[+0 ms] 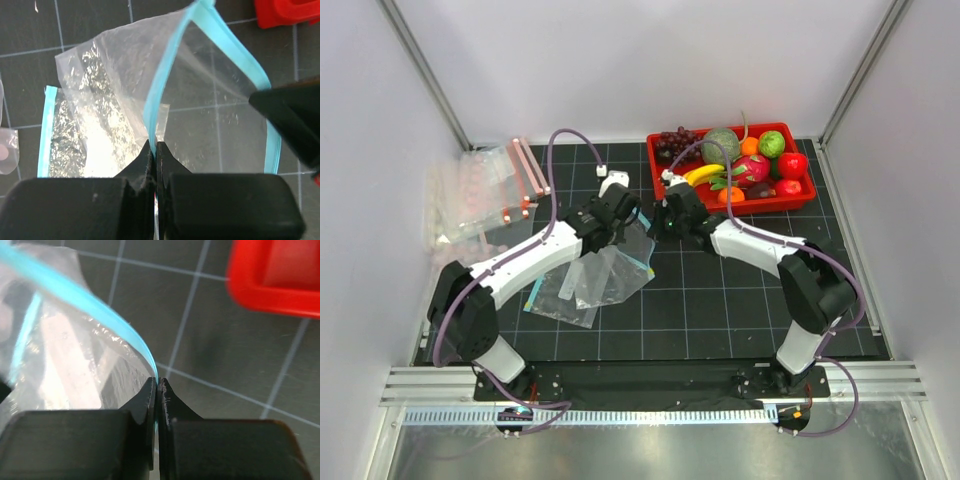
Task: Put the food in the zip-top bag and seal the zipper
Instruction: Open the zipper of the food storage bag at the center of the board.
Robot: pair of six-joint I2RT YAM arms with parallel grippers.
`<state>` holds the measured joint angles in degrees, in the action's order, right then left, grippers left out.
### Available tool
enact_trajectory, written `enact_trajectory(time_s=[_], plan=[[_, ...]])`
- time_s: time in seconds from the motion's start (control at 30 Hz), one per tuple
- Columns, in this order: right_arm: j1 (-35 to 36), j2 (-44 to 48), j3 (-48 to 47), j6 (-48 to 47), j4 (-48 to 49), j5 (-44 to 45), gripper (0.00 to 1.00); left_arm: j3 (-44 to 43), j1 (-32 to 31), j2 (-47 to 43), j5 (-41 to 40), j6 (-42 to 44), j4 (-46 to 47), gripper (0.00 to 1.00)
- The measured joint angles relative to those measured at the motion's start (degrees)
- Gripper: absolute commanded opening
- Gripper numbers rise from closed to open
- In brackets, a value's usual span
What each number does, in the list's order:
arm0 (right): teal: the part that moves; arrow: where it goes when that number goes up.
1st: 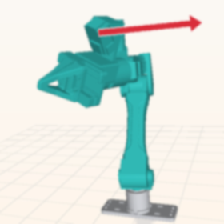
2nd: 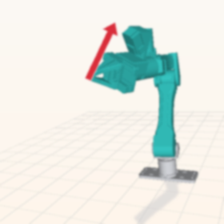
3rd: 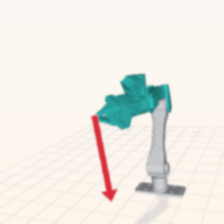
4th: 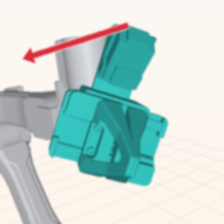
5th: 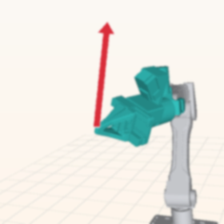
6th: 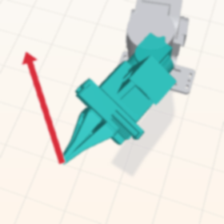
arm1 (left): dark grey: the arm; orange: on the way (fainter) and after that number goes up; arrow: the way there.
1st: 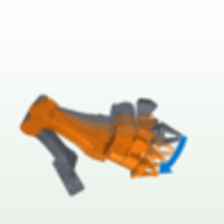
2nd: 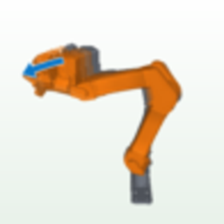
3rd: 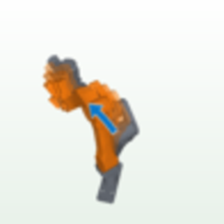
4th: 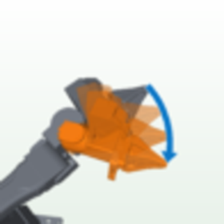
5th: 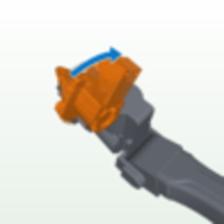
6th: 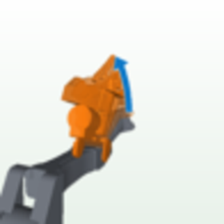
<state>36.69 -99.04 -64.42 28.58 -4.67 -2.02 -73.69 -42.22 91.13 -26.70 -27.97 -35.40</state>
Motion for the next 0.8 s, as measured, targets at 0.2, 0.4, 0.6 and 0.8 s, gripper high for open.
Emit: enact_trajectory(time_s=[0.2,0.4,0.6,0.8], plan=[[-0.92,0.0,0.0,0.04,-0.74,3.13,0.18,1.97,-0.42,-3.8,0.02,0.11,1.75,0.0],[-0.79,1.11,1.53,0.39,0.81,3.04,0.01,2.89,-0.39,-4.85,-0.04,0.17,3.39,0.04],[-0.52,5.42,5.14,2.01,4.31,-0.55,0.01,4.2,-0.42,-4.72,-0.04,0.24,4.46,0.25],[0.04,8.87,7.78,3.5,8.22,-1.66,0.01,3.58,-0.31,-0.96,-1.57,0.44,5.33,0.28]])
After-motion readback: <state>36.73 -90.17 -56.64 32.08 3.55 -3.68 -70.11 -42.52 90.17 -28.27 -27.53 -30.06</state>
